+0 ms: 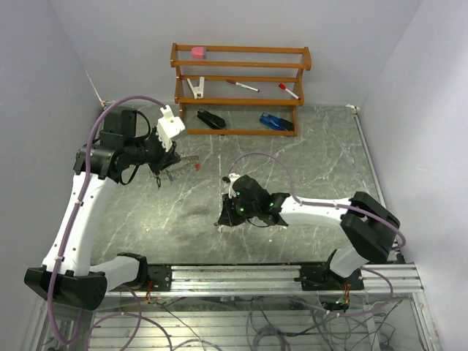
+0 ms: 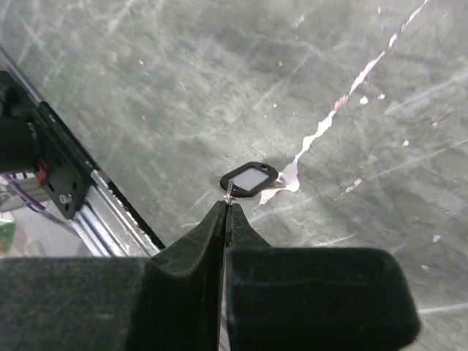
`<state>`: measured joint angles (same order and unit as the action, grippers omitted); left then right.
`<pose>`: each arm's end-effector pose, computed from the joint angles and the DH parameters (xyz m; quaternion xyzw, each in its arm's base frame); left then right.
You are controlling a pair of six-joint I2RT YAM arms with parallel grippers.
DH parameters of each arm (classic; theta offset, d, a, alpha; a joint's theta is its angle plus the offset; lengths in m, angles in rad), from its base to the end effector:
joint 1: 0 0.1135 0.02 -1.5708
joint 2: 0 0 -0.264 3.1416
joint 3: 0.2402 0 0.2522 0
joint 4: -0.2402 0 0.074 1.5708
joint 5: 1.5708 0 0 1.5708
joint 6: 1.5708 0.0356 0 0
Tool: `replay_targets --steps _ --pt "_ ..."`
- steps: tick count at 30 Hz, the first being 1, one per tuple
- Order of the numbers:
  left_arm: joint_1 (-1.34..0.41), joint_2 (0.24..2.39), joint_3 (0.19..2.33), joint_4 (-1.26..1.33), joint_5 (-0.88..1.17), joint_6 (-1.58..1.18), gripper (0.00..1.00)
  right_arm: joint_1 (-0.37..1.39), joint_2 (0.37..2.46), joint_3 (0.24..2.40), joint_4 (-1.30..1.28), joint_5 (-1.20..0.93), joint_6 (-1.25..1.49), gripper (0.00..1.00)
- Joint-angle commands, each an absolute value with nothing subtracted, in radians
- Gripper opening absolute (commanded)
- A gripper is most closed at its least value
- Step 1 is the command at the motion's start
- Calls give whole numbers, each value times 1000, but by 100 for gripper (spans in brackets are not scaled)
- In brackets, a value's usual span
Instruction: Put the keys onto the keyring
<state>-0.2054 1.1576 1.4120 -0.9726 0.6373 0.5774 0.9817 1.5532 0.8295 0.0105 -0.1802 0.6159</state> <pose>0.2044 -0.0642 0.4075 0.4496 0.7499 -0.2077 0.4387 0.1731 0.2705 0.1889 -0.2015 0.8839 0.3538 0.2302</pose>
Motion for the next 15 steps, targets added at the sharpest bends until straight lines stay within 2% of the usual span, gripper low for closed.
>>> replay_targets --steps 1,12,15 --pt "-205 1134 1411 -921 605 557 7 968 1609 820 112 -228 671 0" --pt "-206 1141 1404 -907 621 557 7 913 1571 843 -63 -74 632 0" --pt "-206 1152 1415 -927 642 576 7 901 1567 871 -136 -36 609 24"
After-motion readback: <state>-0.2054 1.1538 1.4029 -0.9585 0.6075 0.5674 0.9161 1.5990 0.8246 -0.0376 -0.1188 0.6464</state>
